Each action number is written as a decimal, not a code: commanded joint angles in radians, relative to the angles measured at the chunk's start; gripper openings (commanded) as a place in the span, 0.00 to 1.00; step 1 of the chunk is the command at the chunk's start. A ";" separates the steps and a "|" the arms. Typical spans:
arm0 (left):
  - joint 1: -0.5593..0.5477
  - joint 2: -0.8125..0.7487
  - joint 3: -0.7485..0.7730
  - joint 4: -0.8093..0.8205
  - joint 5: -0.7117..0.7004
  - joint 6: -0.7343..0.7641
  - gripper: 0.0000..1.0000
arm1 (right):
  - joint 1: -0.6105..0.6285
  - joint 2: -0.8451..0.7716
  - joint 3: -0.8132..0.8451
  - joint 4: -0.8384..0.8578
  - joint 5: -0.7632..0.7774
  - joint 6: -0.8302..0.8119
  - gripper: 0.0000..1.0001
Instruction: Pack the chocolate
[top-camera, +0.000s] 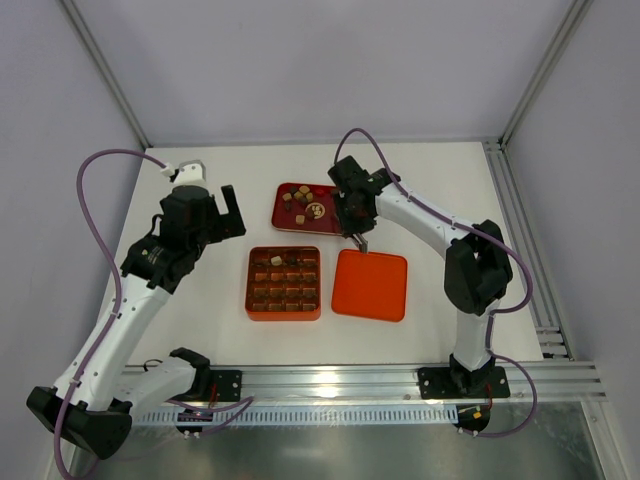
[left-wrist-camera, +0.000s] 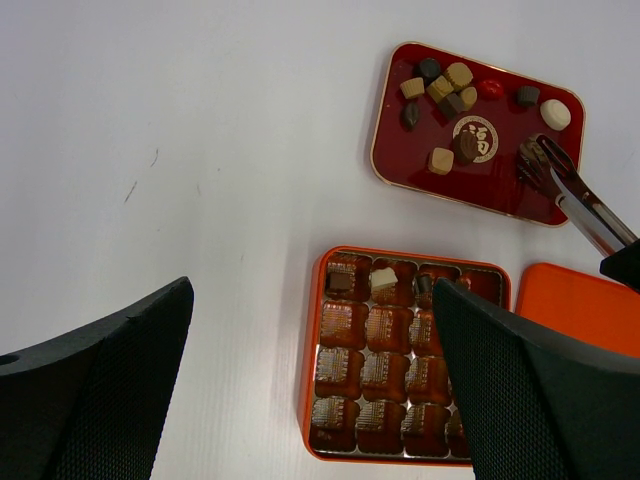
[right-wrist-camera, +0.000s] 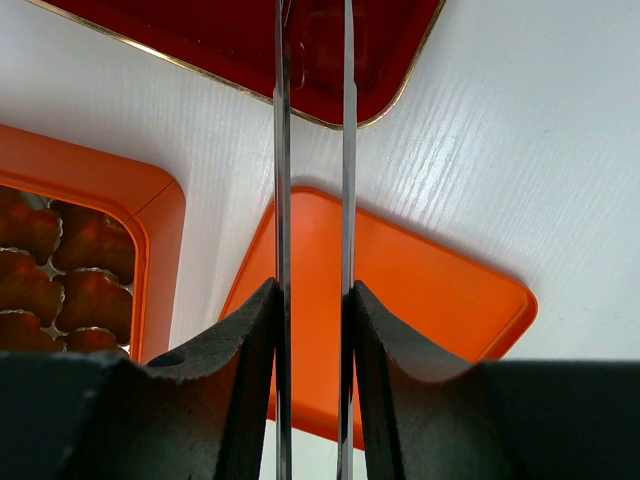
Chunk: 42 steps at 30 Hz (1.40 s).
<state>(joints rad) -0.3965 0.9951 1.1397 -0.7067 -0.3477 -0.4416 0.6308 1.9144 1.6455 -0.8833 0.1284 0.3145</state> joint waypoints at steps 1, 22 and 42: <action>0.008 -0.009 0.009 0.042 0.000 -0.003 1.00 | -0.003 -0.028 0.039 0.001 0.002 -0.015 0.36; 0.010 -0.009 0.005 0.046 0.004 -0.006 0.99 | -0.005 -0.058 0.027 -0.002 -0.007 -0.018 0.29; 0.013 -0.010 0.005 0.042 0.006 -0.006 1.00 | -0.003 -0.058 0.145 -0.055 0.024 -0.038 0.26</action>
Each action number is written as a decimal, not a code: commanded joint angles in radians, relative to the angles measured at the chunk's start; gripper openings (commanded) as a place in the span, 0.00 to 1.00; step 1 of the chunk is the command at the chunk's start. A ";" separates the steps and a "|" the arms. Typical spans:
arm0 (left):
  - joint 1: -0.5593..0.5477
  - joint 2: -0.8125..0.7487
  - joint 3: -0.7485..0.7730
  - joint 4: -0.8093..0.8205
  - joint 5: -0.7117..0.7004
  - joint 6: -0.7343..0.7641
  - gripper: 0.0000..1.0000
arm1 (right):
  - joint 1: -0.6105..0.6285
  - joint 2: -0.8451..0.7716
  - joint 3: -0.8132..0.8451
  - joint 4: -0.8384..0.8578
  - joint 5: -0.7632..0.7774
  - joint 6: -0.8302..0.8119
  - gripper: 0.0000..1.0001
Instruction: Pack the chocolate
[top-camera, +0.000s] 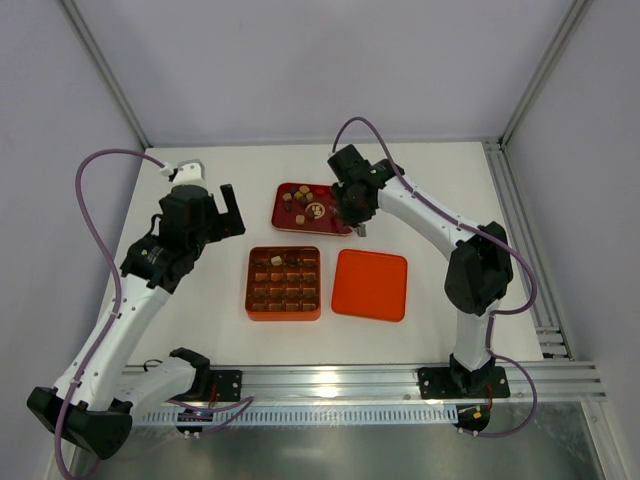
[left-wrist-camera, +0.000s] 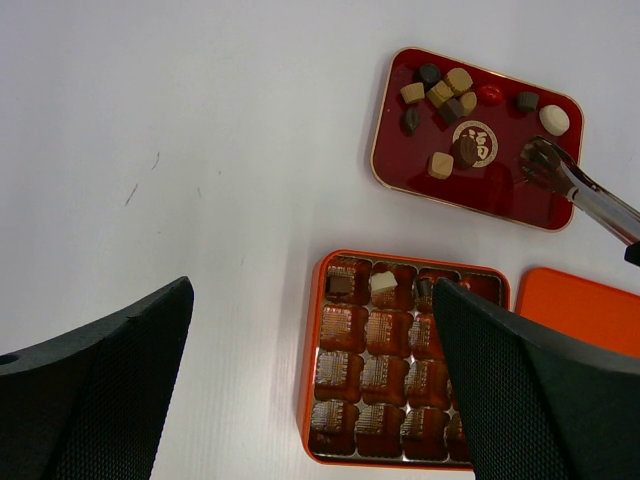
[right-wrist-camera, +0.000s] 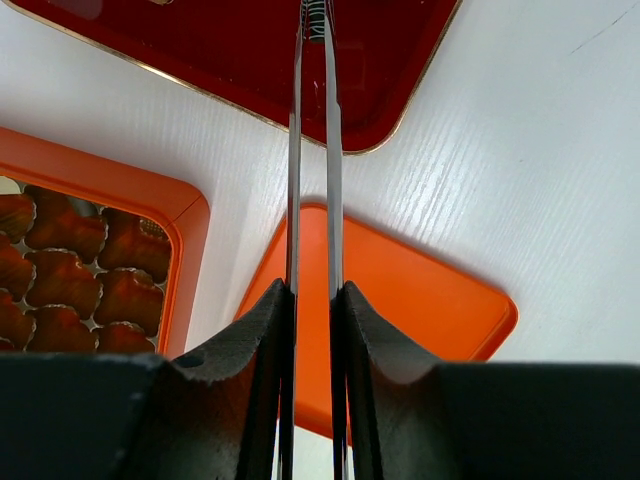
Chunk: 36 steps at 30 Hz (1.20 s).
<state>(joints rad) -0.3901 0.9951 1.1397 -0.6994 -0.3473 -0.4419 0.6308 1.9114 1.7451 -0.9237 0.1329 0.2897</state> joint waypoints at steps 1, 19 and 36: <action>0.007 -0.009 0.006 0.037 0.005 -0.006 1.00 | -0.003 -0.057 0.048 -0.017 0.019 -0.015 0.26; 0.008 0.002 0.006 0.043 0.016 -0.012 1.00 | 0.033 -0.155 0.040 -0.038 -0.001 0.000 0.25; 0.011 -0.001 -0.006 0.049 0.019 -0.018 1.00 | 0.274 -0.316 -0.125 -0.040 0.051 0.117 0.25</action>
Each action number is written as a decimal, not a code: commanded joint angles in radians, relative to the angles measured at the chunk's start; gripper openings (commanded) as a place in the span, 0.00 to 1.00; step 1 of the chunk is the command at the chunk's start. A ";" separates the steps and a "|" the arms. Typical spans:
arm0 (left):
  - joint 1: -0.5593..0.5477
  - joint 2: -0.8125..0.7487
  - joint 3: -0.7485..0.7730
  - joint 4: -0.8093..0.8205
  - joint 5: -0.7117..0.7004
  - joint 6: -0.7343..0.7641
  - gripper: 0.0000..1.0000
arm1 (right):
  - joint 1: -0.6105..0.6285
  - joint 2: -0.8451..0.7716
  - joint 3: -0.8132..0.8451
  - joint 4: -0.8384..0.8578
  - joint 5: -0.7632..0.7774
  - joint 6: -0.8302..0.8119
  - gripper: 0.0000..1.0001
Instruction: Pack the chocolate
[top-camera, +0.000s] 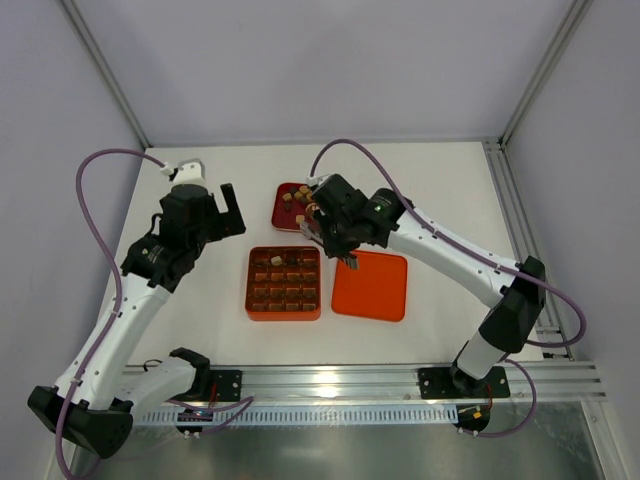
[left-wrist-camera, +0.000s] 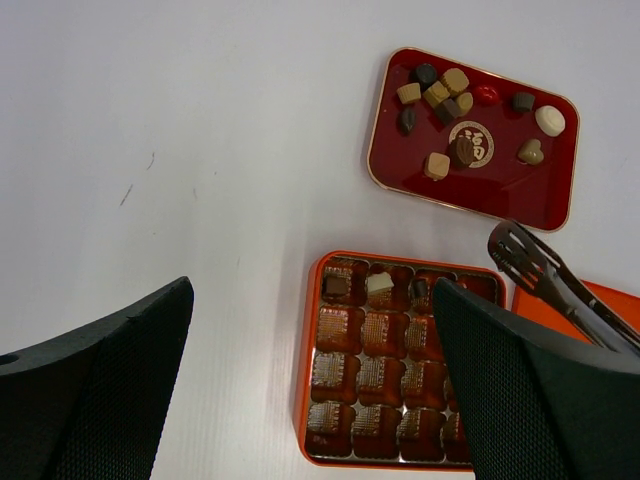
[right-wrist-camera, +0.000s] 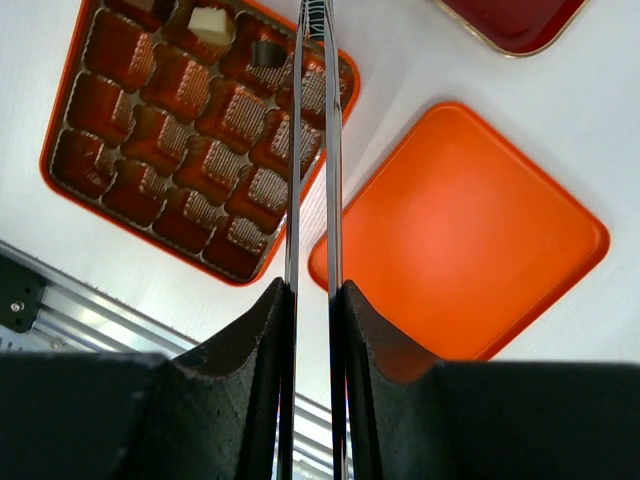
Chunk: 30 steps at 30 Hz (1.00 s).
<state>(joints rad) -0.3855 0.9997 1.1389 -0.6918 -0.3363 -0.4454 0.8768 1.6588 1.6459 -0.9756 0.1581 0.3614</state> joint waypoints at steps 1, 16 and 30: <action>0.007 -0.004 -0.005 0.041 0.011 -0.015 1.00 | 0.037 -0.076 -0.037 0.015 0.029 0.057 0.25; 0.007 -0.007 -0.018 0.043 0.010 -0.018 1.00 | 0.094 -0.122 -0.184 0.075 0.012 0.103 0.25; 0.008 -0.006 -0.025 0.044 0.011 -0.015 1.00 | 0.096 -0.114 -0.172 0.075 0.015 0.094 0.35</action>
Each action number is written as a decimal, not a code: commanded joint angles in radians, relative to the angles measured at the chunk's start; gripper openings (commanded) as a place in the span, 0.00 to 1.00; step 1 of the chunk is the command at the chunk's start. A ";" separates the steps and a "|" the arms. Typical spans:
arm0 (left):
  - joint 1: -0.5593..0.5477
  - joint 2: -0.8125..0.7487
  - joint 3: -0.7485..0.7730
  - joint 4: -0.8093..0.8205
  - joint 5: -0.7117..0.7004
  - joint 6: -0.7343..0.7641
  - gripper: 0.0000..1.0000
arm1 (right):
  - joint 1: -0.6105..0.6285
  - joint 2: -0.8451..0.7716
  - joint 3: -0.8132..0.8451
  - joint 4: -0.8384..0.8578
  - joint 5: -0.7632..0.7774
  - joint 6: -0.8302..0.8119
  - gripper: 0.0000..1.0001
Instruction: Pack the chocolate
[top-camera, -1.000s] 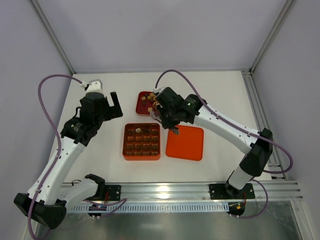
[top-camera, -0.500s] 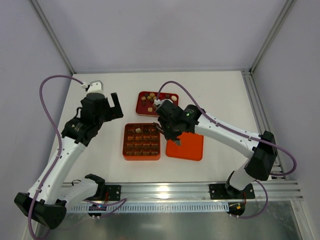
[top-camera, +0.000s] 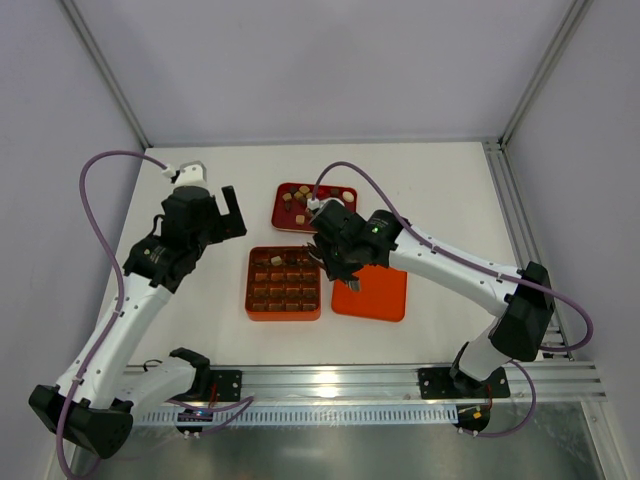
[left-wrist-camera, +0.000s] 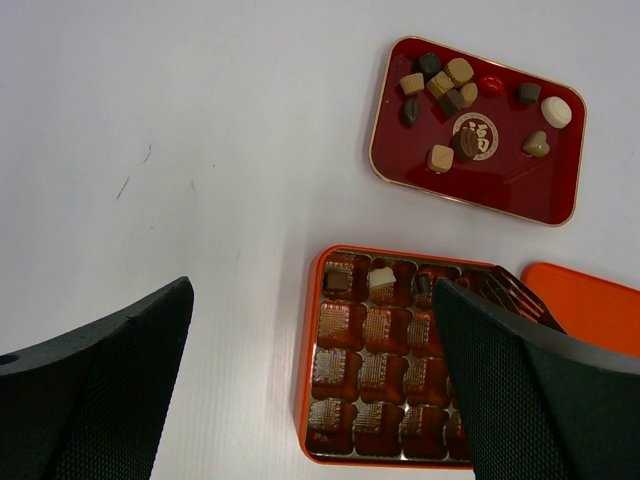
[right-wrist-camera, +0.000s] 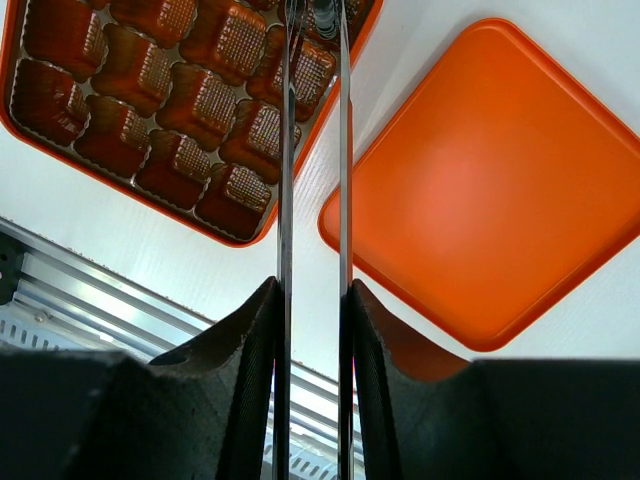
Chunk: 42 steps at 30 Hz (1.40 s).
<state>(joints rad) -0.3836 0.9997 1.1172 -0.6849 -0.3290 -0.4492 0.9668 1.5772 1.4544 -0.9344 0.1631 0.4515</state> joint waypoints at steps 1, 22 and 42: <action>0.006 -0.006 -0.003 0.039 0.004 -0.011 1.00 | 0.006 -0.034 0.024 0.031 0.010 0.003 0.36; 0.011 -0.009 -0.010 0.042 0.008 -0.008 1.00 | -0.260 0.099 0.228 0.000 -0.008 -0.155 0.37; 0.020 -0.010 -0.025 0.048 0.013 -0.002 1.00 | -0.287 0.395 0.465 0.008 -0.109 -0.171 0.41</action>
<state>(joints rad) -0.3706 0.9997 1.0985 -0.6811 -0.3210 -0.4484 0.6697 1.9656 1.8626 -0.9482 0.0685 0.2890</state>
